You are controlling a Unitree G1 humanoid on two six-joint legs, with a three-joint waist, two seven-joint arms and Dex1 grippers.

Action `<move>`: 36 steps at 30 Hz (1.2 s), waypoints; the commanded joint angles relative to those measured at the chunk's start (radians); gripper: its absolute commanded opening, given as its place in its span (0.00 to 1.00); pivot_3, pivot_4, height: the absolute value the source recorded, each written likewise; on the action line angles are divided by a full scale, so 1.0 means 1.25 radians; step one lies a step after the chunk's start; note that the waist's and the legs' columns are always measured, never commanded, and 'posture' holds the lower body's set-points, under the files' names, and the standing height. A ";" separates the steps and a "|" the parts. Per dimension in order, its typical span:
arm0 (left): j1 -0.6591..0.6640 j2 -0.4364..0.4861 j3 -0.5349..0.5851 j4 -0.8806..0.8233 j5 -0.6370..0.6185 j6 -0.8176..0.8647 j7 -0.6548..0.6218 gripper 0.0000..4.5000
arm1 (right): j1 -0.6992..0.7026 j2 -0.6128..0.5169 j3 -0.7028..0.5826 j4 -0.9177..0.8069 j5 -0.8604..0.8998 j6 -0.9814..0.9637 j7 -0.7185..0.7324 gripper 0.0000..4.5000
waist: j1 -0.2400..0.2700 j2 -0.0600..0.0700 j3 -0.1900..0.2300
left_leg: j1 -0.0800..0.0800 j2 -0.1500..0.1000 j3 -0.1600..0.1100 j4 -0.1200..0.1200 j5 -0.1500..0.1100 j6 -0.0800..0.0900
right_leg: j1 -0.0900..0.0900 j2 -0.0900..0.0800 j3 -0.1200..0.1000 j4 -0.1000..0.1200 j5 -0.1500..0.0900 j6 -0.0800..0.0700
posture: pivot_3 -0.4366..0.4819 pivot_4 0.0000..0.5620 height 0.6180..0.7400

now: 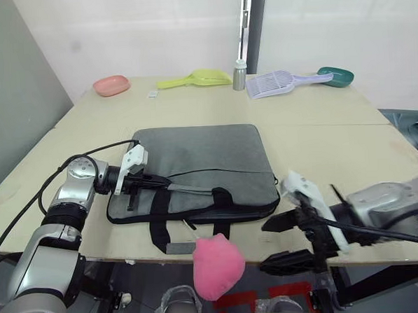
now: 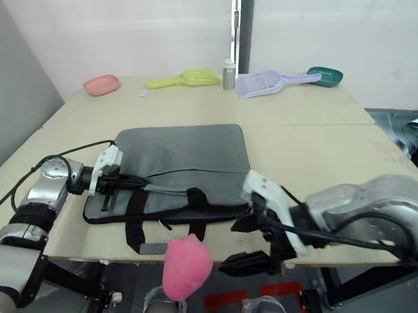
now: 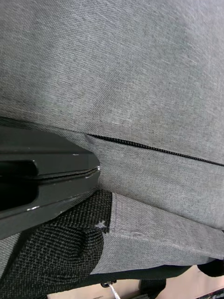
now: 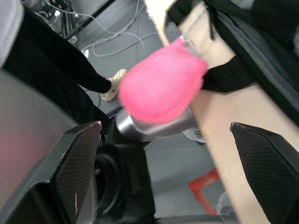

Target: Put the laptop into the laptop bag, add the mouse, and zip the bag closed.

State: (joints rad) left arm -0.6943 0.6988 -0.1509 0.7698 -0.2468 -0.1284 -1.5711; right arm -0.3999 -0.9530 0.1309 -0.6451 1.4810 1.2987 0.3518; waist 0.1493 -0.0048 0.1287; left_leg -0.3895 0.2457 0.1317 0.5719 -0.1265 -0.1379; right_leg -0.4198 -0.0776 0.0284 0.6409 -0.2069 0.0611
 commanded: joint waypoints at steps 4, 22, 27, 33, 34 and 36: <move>0.020 -0.004 -0.010 -0.051 0.019 0.025 -0.031 0.00 | -0.103 0.126 0.134 0.104 -0.107 0.055 0.014 0.99 | 0.000 0.000 0.000 | -0.001 0.000 0.000 -0.001 0.000 0.000 | 0.000 0.000 -0.001 -0.001 0.000 0.000 | 0.48 0.27 1.00; 0.017 -0.007 0.004 -0.081 0.025 0.064 -0.016 0.00 | -0.143 0.304 0.216 0.190 -0.283 0.109 0.080 0.80 | 0.000 0.001 0.001 | -0.001 0.000 -0.001 -0.003 0.000 -0.001 | -0.001 0.000 -0.002 -0.002 -0.001 0.000 | 0.48 0.27 1.00; 0.030 -0.004 0.004 -0.101 0.027 0.058 -0.019 0.00 | -0.140 0.307 0.215 0.188 -0.328 0.110 0.114 0.44 | 0.000 0.001 0.001 | -0.001 0.000 -0.001 -0.004 0.000 -0.001 | -0.001 0.000 -0.002 -0.002 -0.001 0.000 | 0.48 0.27 1.00; 0.085 0.019 -0.037 -0.107 0.066 -0.030 -0.035 0.00 | -0.142 0.274 0.169 0.155 -0.339 0.115 0.156 0.01 | -0.002 0.001 0.000 | -0.001 0.000 0.000 -0.008 0.002 -0.005 | -0.001 0.000 -0.002 -0.006 -0.001 0.000 | 0.48 0.27 1.00; 0.096 0.021 -0.044 -0.105 0.070 -0.045 -0.035 0.00 | -0.142 0.262 0.141 0.144 -0.323 0.120 0.160 0.01 | -0.003 0.002 0.000 | -0.001 0.000 0.000 -0.008 0.002 -0.005 | 0.000 0.000 -0.002 -0.006 -0.001 0.000 | 0.48 0.27 1.00; 0.118 0.024 -0.055 -0.101 0.078 -0.077 -0.035 0.00 | -0.133 0.230 0.055 0.113 -0.257 0.134 0.173 0.01 | -0.002 0.003 0.000 | -0.001 0.000 0.001 -0.010 0.002 -0.005 | 0.000 0.000 -0.002 -0.008 -0.001 0.000 | 0.48 0.27 1.00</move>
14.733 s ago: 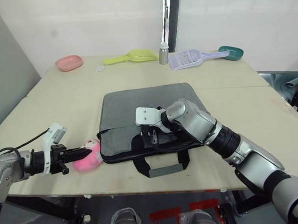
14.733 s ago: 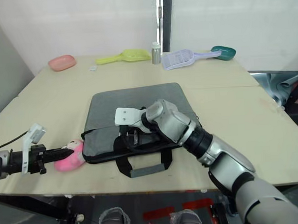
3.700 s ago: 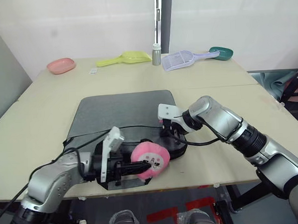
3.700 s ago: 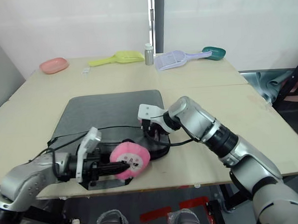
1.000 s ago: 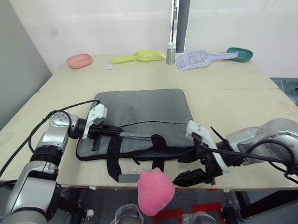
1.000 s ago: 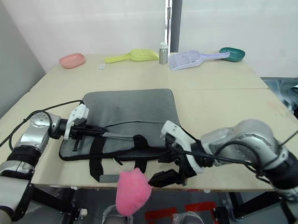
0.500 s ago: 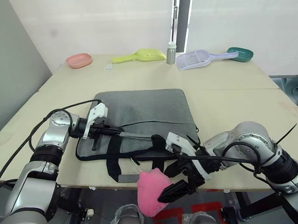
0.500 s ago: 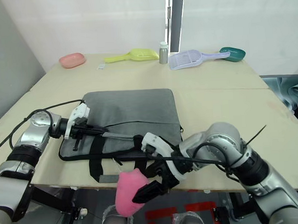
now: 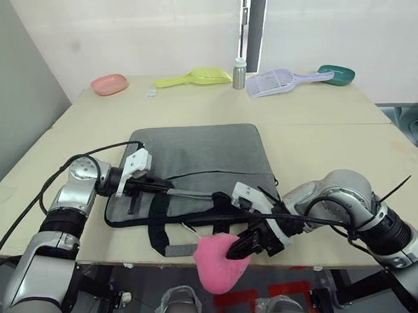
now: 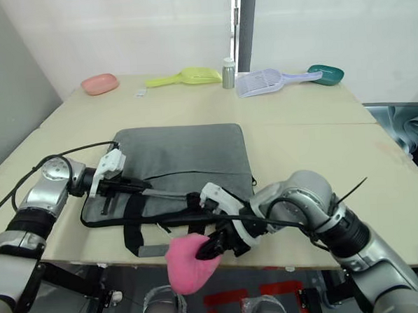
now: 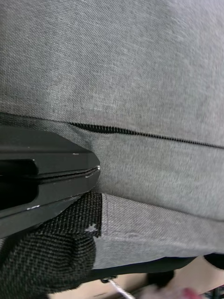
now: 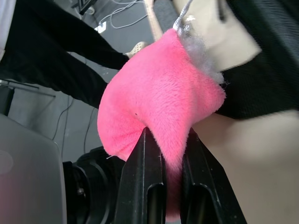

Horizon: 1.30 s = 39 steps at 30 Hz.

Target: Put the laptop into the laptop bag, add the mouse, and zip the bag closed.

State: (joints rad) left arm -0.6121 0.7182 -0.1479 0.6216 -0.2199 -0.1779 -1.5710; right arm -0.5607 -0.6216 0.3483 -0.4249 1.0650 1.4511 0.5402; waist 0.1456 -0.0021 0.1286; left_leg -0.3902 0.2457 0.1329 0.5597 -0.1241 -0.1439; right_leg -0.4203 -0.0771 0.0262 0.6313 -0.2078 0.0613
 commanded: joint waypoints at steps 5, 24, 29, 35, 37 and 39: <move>0.087 0.018 -0.080 0.024 0.064 -0.079 -0.035 0.00 | 0.037 -0.100 -0.235 -0.117 0.171 0.027 0.022 0.01 | 0.001 0.002 -0.008 | 0.003 0.000 0.002 -0.004 0.000 0.000 | 0.002 0.000 0.000 -0.003 -0.001 0.000 | 0.48 0.27 1.00; 0.100 -0.001 -0.080 0.121 0.082 -0.154 -0.031 0.00 | 0.335 -0.593 -0.275 -0.139 -0.196 -0.247 0.186 0.01 | -0.003 0.016 -0.024 | 0.007 0.000 0.009 -0.007 -0.003 0.004 | 0.002 -0.001 0.007 -0.004 -0.004 0.004 | 0.48 0.27 1.00; 0.115 -0.014 -0.082 0.152 0.088 -0.188 -0.020 0.00 | 0.366 -0.659 -0.227 -0.087 -0.352 -0.381 0.250 0.01 | -0.010 0.017 -0.029 | 0.007 -0.001 0.010 -0.007 -0.003 0.005 | 0.002 -0.001 0.008 -0.005 -0.005 0.007 | 0.48 0.27 1.00; 0.143 -0.022 -0.081 0.171 0.090 -0.223 -0.011 0.00 | 0.236 -0.609 -0.085 0.035 -0.592 -0.478 0.235 0.01 | -0.023 0.021 -0.032 | 0.008 -0.002 0.011 -0.007 -0.003 0.005 | 0.002 -0.003 0.009 -0.004 -0.009 0.013 | 0.48 0.27 1.00; 0.150 -0.023 -0.080 0.172 0.091 -0.228 -0.010 0.00 | 0.165 -0.564 -0.044 0.071 -0.651 -0.490 0.232 0.01 | -0.031 0.021 -0.034 | 0.008 -0.003 0.011 -0.006 -0.004 0.006 | 0.002 -0.004 0.010 -0.004 -0.009 0.014 | 0.48 0.27 1.00; 0.158 -0.025 -0.079 0.170 0.091 -0.231 -0.008 0.00 | 0.095 -0.517 -0.010 0.113 -0.715 -0.509 0.226 0.01 | -0.034 0.022 -0.034 | 0.008 -0.005 0.012 -0.007 -0.004 0.006 | 0.002 -0.006 0.010 -0.004 -0.009 0.015 | 0.48 0.27 1.00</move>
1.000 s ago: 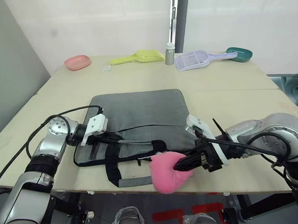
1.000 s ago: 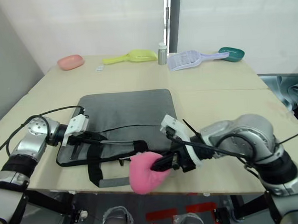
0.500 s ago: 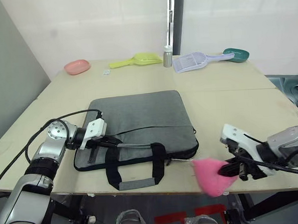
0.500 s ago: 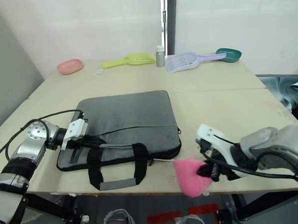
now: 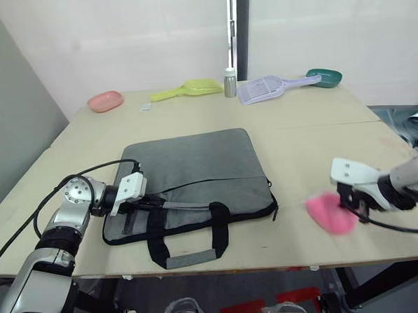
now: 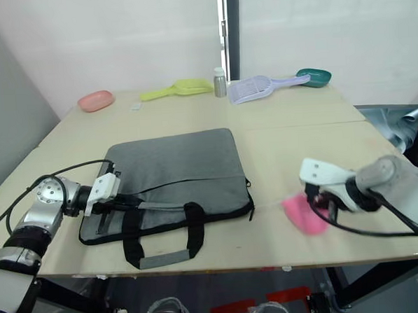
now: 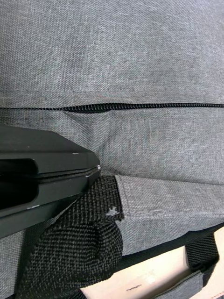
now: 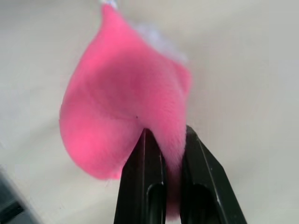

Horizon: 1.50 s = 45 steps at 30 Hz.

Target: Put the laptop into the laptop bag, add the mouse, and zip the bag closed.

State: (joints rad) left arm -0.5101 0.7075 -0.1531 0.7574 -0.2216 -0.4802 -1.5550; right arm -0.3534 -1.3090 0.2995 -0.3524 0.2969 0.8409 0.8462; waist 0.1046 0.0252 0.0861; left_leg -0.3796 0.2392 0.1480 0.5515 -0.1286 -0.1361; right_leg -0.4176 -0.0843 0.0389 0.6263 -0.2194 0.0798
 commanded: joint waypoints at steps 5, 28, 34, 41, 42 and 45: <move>0.086 -0.023 -0.072 0.062 0.092 0.008 -0.021 0.00 | -0.228 0.192 0.095 0.141 -0.222 -0.090 -0.040 0.01 | -0.008 0.003 -0.002 | 0.000 -0.007 0.002 0.000 0.000 0.004 | 0.000 -0.007 0.001 0.001 0.005 -0.007 | 0.48 0.27 1.00; 0.119 -0.019 -0.065 -0.035 0.075 0.073 -0.021 0.00 | -0.319 0.482 0.046 0.238 -0.340 -0.043 -0.080 0.01 | -0.009 0.004 -0.004 | -0.002 -0.008 0.002 -0.004 -0.002 0.005 | -0.001 -0.007 0.000 -0.003 0.005 -0.006 | 0.48 0.27 1.00; 0.110 -0.017 -0.046 -0.077 0.054 0.119 -0.009 0.00 | -0.275 0.441 -0.021 0.116 -0.213 0.161 0.031 0.46 | -0.005 0.004 -0.004 | -0.002 -0.007 0.002 -0.005 -0.002 0.005 | -0.001 -0.007 0.000 -0.006 0.005 -0.005 | 0.48 0.27 1.00; 0.085 0.014 0.021 -0.215 -0.024 0.265 0.005 0.06 | -0.300 0.371 -0.167 0.162 -0.095 0.245 0.080 1.00 | -0.003 0.000 0.004 | -0.003 -0.007 0.002 -0.006 -0.002 0.005 | -0.002 -0.007 -0.001 -0.007 0.005 -0.005 | 0.48 0.27 1.00; 0.083 0.026 0.034 -0.246 -0.041 0.307 0.005 0.12 | -0.302 0.351 -0.191 0.172 -0.074 0.251 0.097 1.00 | -0.003 -0.002 0.008 | -0.003 -0.007 0.002 -0.005 -0.002 0.005 | -0.002 -0.007 -0.001 -0.007 0.005 -0.006 | 0.48 0.27 1.00; 0.082 0.065 0.078 -0.334 -0.101 0.434 0.010 0.35 | -0.306 0.288 -0.252 0.217 -0.012 0.258 0.155 1.00 | 0.001 -0.006 0.016 | -0.005 -0.007 0.002 -0.006 -0.002 0.005 | -0.004 -0.007 -0.002 -0.007 0.005 -0.006 | 0.48 0.27 1.00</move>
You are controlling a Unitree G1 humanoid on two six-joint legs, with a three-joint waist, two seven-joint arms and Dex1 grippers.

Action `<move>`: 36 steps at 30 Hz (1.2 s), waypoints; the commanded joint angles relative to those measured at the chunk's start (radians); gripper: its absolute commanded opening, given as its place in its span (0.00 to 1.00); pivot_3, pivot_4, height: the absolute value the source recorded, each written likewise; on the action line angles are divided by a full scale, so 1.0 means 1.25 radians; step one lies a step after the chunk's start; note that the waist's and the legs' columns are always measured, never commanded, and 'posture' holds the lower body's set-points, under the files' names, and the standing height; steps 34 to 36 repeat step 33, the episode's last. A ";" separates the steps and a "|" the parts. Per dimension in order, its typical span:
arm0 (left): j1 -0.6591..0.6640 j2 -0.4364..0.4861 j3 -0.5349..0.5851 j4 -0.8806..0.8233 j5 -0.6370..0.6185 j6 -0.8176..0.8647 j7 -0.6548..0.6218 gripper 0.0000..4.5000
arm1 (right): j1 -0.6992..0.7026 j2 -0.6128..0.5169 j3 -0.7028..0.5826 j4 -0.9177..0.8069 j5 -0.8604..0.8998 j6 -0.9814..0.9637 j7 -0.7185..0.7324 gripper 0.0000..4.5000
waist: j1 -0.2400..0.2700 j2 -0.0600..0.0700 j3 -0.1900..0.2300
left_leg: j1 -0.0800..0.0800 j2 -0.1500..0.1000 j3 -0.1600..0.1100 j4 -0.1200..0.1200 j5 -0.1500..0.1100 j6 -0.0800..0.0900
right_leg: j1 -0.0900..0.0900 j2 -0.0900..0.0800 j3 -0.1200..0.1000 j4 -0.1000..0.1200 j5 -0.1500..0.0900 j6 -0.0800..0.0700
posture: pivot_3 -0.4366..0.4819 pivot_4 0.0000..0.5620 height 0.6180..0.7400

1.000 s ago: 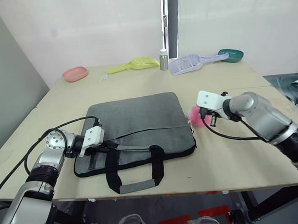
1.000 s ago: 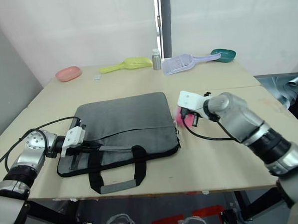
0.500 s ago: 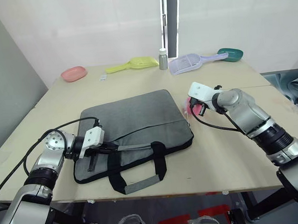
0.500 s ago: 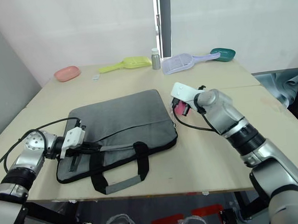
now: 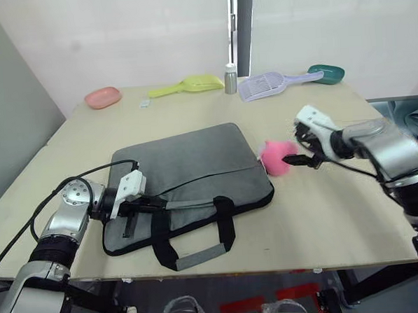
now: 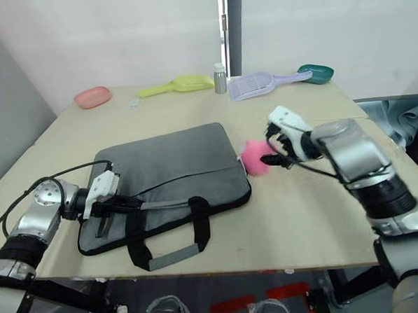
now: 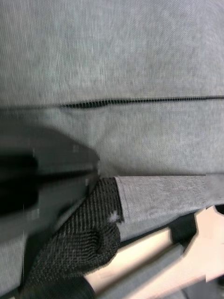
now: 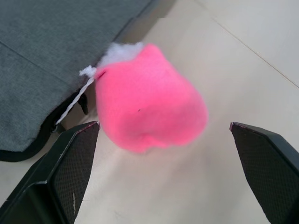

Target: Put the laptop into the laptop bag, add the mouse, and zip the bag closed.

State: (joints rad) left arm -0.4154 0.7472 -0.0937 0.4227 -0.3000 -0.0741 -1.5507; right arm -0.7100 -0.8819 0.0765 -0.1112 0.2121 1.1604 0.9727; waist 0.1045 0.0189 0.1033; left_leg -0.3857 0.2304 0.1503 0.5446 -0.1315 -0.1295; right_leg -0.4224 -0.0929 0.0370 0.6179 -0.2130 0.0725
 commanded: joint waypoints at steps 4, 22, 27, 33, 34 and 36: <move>0.008 0.099 0.123 -0.147 -0.129 0.261 0.039 0.66 | -0.009 -0.133 -0.127 0.097 0.104 -0.033 0.110 1.00 | -0.001 -0.009 0.011 | -0.006 0.001 -0.001 0.000 0.000 0.000 | -0.006 0.002 -0.001 0.000 0.001 -0.001 | 0.48 0.27 1.00; 0.442 0.413 0.698 -0.216 -0.168 0.627 0.056 0.99 | 0.214 -0.321 -0.353 0.295 0.244 -0.209 0.328 1.00 | -0.007 -0.019 0.021 | -0.015 0.014 -0.002 0.015 -0.008 0.007 | -0.008 0.012 -0.004 -0.001 -0.001 -0.006 | 0.48 0.27 1.00; 0.558 0.375 0.862 -0.204 -0.143 0.664 0.056 0.99 | 0.227 -0.326 -0.387 0.329 0.247 -0.246 0.320 1.00 | -0.007 -0.020 0.022 | -0.014 0.014 -0.001 0.019 -0.010 0.005 | -0.007 0.011 -0.003 0.001 -0.001 -0.008 | 0.48 0.27 1.00; 0.570 0.347 0.895 -0.209 -0.163 0.695 0.095 0.99 | 0.183 -0.291 -0.339 0.349 0.242 -0.273 0.304 1.00 | -0.009 -0.020 0.022 | -0.010 0.015 -0.002 0.021 -0.012 0.002 | -0.004 0.011 -0.004 0.002 0.000 -0.008 | 0.48 0.27 1.00; 0.570 0.347 0.895 -0.209 -0.163 0.695 0.095 0.99 | 0.183 -0.291 -0.339 0.349 0.242 -0.273 0.304 1.00 | -0.009 -0.020 0.022 | -0.010 0.015 -0.002 0.021 -0.012 0.002 | -0.004 0.011 -0.004 0.002 0.000 -0.008 | 0.48 0.27 1.00; 0.570 0.347 0.895 -0.209 -0.163 0.695 0.095 0.99 | 0.183 -0.291 -0.339 0.349 0.242 -0.273 0.304 1.00 | -0.009 -0.020 0.022 | -0.010 0.015 -0.002 0.021 -0.012 0.002 | -0.004 0.011 -0.004 0.002 0.000 -0.008 | 0.48 0.27 1.00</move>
